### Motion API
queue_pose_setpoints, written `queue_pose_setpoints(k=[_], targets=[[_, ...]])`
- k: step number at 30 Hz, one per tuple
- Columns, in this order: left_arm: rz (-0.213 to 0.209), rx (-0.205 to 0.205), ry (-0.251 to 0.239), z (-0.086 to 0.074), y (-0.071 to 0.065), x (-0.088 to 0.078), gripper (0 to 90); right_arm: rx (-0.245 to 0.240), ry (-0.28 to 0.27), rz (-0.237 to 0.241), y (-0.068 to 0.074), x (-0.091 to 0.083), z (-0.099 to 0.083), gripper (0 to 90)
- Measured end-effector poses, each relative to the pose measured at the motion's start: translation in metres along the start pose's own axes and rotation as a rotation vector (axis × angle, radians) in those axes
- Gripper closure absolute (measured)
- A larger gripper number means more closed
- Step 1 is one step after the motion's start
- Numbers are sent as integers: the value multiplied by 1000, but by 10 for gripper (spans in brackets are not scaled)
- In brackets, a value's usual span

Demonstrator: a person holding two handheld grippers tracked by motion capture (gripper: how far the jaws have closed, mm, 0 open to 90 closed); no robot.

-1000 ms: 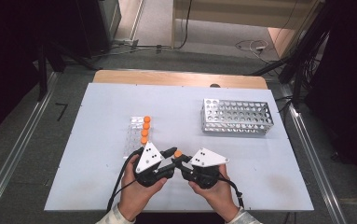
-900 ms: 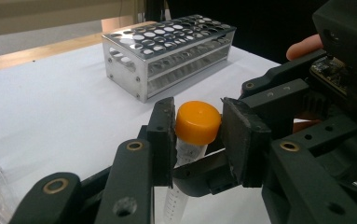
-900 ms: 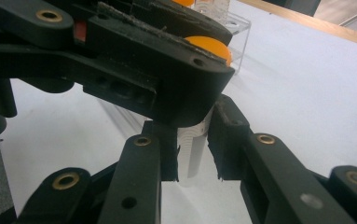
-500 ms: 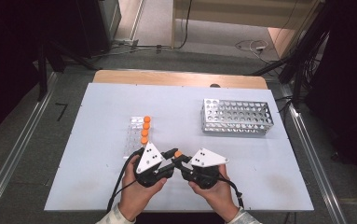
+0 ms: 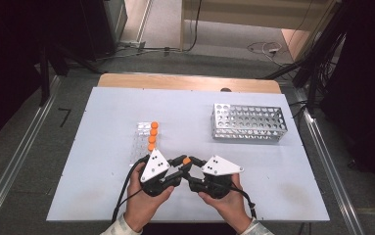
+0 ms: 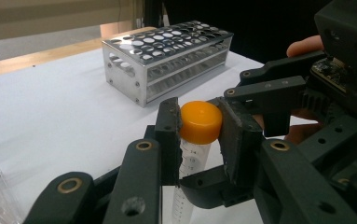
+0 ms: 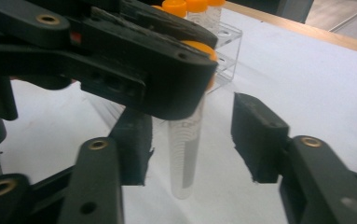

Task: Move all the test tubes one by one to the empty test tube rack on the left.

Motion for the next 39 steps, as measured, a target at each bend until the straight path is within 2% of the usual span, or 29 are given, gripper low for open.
queue_pose_setpoints(k=[4,9,19,39], targets=[[-6,-11,-1,1,1,-1,706,6,2,-3,-2,-1,-2,367],[-8,-22,-1,2,2,-3,706,5,2,0,-2,-2,-3,335],[-6,-62,-20,11,13,-14,706,29,-1,-10,-8,-10,-5,312],[10,-90,-37,20,23,-31,706,52,13,-52,-30,-32,-18,305]])
Point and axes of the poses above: each handheld gripper's, and its own axes: x roughly forward along the jaws, z roughly out of its top, y roughly to its left, the point moved 8 cm from there along x, roughly forward along the jaws, and after that the axes turned 2 degrees about z, right-handed, at the moved point
